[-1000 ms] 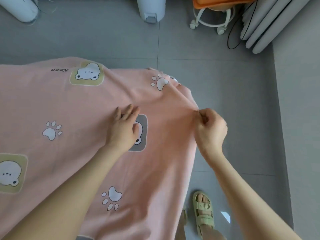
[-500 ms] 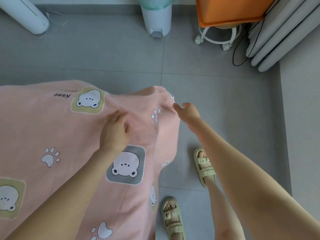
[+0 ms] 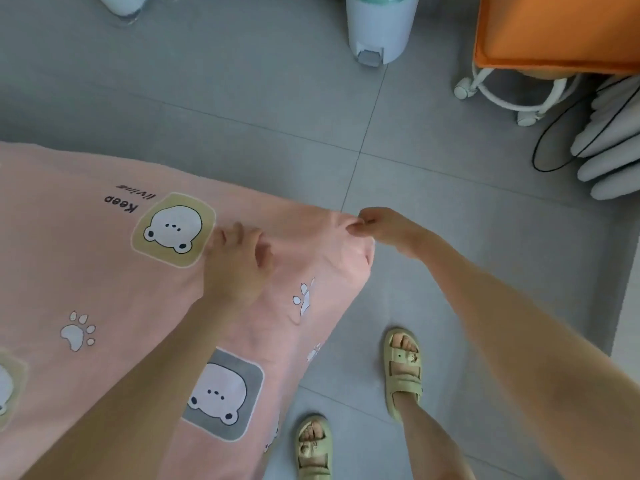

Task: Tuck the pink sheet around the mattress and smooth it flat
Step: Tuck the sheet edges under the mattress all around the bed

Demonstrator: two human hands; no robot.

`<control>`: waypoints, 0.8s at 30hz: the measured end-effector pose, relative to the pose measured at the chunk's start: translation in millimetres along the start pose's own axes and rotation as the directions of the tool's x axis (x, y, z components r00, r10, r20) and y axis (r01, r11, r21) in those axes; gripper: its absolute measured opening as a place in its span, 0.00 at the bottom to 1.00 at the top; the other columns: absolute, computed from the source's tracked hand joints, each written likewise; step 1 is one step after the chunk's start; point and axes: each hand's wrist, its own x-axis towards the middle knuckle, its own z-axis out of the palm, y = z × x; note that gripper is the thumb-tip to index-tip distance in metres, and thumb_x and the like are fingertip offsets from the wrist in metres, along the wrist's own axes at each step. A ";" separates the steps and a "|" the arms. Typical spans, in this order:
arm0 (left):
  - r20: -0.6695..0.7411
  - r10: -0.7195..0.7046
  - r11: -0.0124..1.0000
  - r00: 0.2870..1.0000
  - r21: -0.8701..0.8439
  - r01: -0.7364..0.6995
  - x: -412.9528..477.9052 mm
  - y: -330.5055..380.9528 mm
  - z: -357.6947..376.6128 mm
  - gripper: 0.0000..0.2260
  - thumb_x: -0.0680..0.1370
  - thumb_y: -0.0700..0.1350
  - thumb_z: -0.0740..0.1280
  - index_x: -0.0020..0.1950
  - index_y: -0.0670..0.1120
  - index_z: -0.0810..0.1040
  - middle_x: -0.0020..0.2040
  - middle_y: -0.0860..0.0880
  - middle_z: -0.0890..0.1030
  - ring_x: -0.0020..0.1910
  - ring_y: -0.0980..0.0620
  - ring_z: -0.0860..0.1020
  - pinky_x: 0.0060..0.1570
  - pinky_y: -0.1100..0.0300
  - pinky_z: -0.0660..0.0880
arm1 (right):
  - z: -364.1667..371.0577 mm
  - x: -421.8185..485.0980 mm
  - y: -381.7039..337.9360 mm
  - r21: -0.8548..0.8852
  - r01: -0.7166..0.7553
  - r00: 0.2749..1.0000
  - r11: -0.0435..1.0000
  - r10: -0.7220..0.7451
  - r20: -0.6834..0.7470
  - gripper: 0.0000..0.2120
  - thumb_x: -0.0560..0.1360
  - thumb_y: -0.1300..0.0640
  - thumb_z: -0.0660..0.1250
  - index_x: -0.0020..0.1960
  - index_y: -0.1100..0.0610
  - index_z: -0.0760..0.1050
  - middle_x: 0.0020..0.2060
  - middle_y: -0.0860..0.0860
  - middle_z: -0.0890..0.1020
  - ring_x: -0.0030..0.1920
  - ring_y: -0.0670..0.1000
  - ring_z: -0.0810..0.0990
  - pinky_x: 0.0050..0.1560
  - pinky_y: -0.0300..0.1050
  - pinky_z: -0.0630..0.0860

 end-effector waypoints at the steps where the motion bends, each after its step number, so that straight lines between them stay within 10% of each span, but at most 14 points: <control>1: 0.031 -0.009 1.000 0.999 0.009 0.009 0.6 0.4 0.2 0.25 0.73 0.56 0.49 0.57 0.43 0.75 0.56 0.40 0.77 0.53 0.36 0.72 0.53 0.45 0.72 | -14.0 -5.2 -7.4 0.021 0.043 0.999 0.999 -0.043 -0.009 0.17 0.75 0.60 0.67 0.33 0.54 0.62 0.30 0.48 0.63 0.32 0.47 0.61 0.30 0.37 0.56; 6: 0.087 -0.049 0.999 0.995 0.027 0.047 1.3 6.2 -7.9 0.26 0.73 0.59 0.46 0.64 0.48 0.67 0.60 0.41 0.73 0.55 0.36 0.69 0.55 0.44 0.71 | -39.5 -10.6 -43.6 -0.578 0.284 0.831 0.765 -0.497 -0.251 0.12 0.73 0.60 0.64 0.35 0.54 0.65 0.29 0.48 0.68 0.34 0.54 0.69 0.42 0.42 0.63; 9: 0.134 -0.077 0.997 0.988 0.039 0.073 -0.7 11.2 -13.1 0.34 0.70 0.62 0.42 0.70 0.49 0.66 0.67 0.40 0.68 0.64 0.34 0.65 0.62 0.43 0.67 | -14.8 -2.7 -17.6 -0.752 0.083 0.655 0.654 -0.604 -0.454 0.02 0.71 0.62 0.65 0.42 0.57 0.75 0.38 0.54 0.79 0.41 0.59 0.77 0.59 0.57 0.67; 12: 0.166 -0.123 0.992 0.979 0.050 0.116 0.6 15.7 -15.1 0.35 0.70 0.62 0.41 0.72 0.51 0.66 0.72 0.39 0.64 0.68 0.34 0.61 0.65 0.43 0.63 | 6.3 -3.8 9.5 -0.642 -0.216 0.872 0.736 -0.149 -0.465 0.21 0.77 0.56 0.62 0.70 0.52 0.64 0.65 0.56 0.71 0.63 0.61 0.71 0.69 0.61 0.57; 15: 0.153 -0.142 0.990 0.978 0.013 0.142 3.9 16.1 -16.5 0.32 0.71 0.58 0.44 0.71 0.50 0.67 0.70 0.40 0.66 0.67 0.35 0.63 0.64 0.43 0.65 | 21.9 -13.7 8.8 -0.304 -0.310 0.922 0.901 0.206 -0.328 0.30 0.78 0.44 0.59 0.75 0.57 0.55 0.69 0.57 0.69 0.66 0.60 0.70 0.65 0.52 0.65; 20: 0.066 -0.109 0.975 0.992 -0.190 0.119 -3.7 8.1 -22.7 0.33 0.69 0.57 0.45 0.62 0.41 0.76 0.59 0.38 0.76 0.60 0.36 0.71 0.61 0.47 0.69 | 58.8 -23.8 -21.6 0.226 -0.499 0.867 0.837 0.483 0.127 0.19 0.76 0.40 0.60 0.48 0.57 0.72 0.43 0.53 0.79 0.43 0.53 0.78 0.42 0.44 0.70; 24: -0.021 -0.117 0.939 0.993 -0.327 0.104 -28.8 7.4 -37.3 0.26 0.72 0.52 0.51 0.59 0.40 0.78 0.58 0.41 0.78 0.59 0.41 0.75 0.56 0.51 0.71 | 79.2 -21.4 -40.6 0.310 -0.318 0.936 0.896 0.349 -0.048 0.12 0.71 0.63 0.62 0.29 0.57 0.68 0.28 0.54 0.73 0.29 0.53 0.69 0.31 0.41 0.64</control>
